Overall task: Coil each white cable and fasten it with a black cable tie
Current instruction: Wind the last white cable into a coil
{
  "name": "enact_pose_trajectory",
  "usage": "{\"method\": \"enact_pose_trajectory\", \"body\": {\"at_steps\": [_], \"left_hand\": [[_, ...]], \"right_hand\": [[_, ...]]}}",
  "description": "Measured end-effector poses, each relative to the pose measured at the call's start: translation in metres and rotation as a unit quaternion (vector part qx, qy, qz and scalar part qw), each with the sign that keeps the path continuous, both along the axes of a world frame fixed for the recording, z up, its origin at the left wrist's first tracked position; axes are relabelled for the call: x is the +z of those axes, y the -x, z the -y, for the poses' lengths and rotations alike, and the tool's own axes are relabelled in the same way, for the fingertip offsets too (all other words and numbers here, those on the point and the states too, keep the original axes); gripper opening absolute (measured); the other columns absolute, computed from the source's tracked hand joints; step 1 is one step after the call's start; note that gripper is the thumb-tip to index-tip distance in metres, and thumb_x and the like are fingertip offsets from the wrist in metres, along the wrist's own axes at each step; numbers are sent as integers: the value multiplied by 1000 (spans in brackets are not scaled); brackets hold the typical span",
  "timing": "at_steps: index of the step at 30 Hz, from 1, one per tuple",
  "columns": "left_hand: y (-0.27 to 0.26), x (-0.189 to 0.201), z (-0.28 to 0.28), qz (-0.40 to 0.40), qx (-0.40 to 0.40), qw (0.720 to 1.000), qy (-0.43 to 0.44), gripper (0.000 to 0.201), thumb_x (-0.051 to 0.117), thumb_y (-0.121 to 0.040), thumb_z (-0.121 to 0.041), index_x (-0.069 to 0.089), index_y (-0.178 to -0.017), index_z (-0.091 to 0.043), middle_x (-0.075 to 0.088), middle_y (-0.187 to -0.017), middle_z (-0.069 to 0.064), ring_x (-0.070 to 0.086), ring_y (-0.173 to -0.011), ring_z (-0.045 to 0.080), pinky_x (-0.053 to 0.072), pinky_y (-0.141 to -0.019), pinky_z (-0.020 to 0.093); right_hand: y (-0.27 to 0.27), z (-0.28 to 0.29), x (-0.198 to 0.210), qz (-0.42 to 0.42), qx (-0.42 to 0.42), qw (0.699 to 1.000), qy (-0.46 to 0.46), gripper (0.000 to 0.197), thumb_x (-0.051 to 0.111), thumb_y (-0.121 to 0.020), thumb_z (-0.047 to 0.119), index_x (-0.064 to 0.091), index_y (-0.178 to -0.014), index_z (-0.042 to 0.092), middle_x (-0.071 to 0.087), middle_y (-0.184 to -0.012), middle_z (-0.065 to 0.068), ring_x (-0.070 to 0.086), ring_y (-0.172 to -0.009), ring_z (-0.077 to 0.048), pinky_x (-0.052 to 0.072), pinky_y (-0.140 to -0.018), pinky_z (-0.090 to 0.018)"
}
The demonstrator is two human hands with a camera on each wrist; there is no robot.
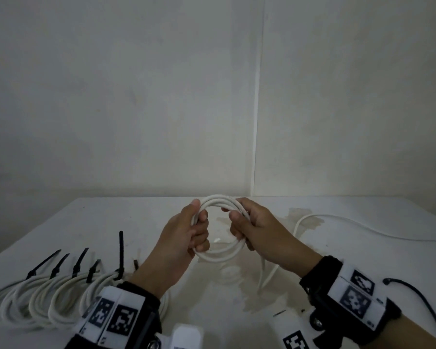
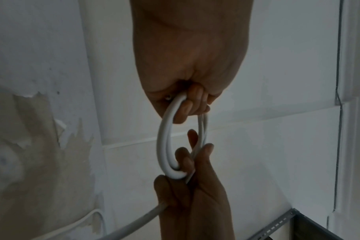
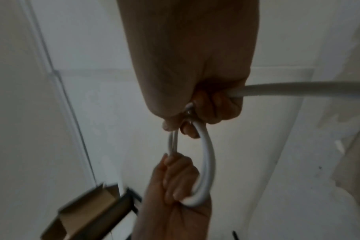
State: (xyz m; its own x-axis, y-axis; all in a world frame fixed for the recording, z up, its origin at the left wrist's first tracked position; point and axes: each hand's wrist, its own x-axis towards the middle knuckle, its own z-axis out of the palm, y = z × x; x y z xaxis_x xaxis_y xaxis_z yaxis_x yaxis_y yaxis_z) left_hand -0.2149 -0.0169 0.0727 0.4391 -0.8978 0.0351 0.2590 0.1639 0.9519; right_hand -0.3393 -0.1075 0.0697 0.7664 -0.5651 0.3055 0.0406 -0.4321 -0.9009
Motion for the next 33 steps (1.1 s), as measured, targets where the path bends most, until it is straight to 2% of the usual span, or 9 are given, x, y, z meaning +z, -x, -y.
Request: {"method": "enact_pose_trajectory", "body": {"at_steps": [3,7,9,11,12,15,23,29,33], "left_hand": [[2,2,0,15,-13,1000,-3,42,32,-98,-31,42,-62,-12,24,-41,-8,21,-31,4,29,-35,17],[2,3,-5,41,-10,999,-15,41,33,-98,-31,40,-61,-13,25,-41,-8,21,-31,4,27,-35,16],[3,2,-7,41,-32,998,-25,41,34,-97,-32,41,-62,-13,25,-42,-8,21,-32,4,27,-35,16],[7,0,-8,44,-53,997,-38,42,33,-97,-35,42,-62,-13,25,-42,-8,21,-31,4,27,-36,16],[8,-1,-9,46,-60,996,-41,43,32,-97,-36,42,-63,-13,25,-42,-8,21,-31,4,28,-36,16],[13,-2,-9,47,-68,995,-50,43,31,-97,-38,42,-63,-13,25,-42,-8,21,-32,4,28,-36,16],[20,2,-9,74,-77,993,-56,44,32,-97,-38,42,-62,-14,26,-44,-9,21,-34,4,29,-38,16],[10,1,-8,23,1,1000,-20,42,36,-96,-37,36,-60,-16,22,-43,-9,18,-33,3,21,-33,15],[-4,5,-6,-34,59,997,22,42,36,-97,-35,34,-58,-17,23,-39,-10,18,-29,2,21,-29,13]], "right_hand": [[0,4,0,10,-16,1000,18,18,38,-98,19,56,-96,14,46,-57,3,40,-41,1,32,-45,-11],[2,9,8,15,-29,999,27,29,35,-99,21,61,-86,16,59,-60,3,37,-38,-4,31,-44,-13],[3,14,12,22,-80,991,101,28,41,-97,17,60,-78,22,63,-65,6,48,-44,-9,37,-49,-13],[3,21,14,35,-123,980,154,28,45,-96,15,59,-73,25,65,-67,10,53,-57,-23,43,-59,-23],[3,23,14,38,-132,978,158,27,46,-95,14,59,-73,23,65,-67,10,49,-54,-22,42,-57,-23],[2,24,14,38,-139,980,139,23,47,-95,12,60,-77,17,65,-65,6,38,-38,-6,31,-45,-11],[4,30,20,57,-184,972,138,28,47,-94,12,56,-71,24,63,-60,3,39,-36,-4,32,-43,-11],[8,29,12,-57,-84,991,92,27,40,-98,26,59,-79,21,58,-60,5,37,-38,-2,31,-45,-13],[9,24,-5,-27,-47,998,28,24,36,-99,24,58,-89,22,43,-55,5,35,-45,-4,31,-47,-15]]}}
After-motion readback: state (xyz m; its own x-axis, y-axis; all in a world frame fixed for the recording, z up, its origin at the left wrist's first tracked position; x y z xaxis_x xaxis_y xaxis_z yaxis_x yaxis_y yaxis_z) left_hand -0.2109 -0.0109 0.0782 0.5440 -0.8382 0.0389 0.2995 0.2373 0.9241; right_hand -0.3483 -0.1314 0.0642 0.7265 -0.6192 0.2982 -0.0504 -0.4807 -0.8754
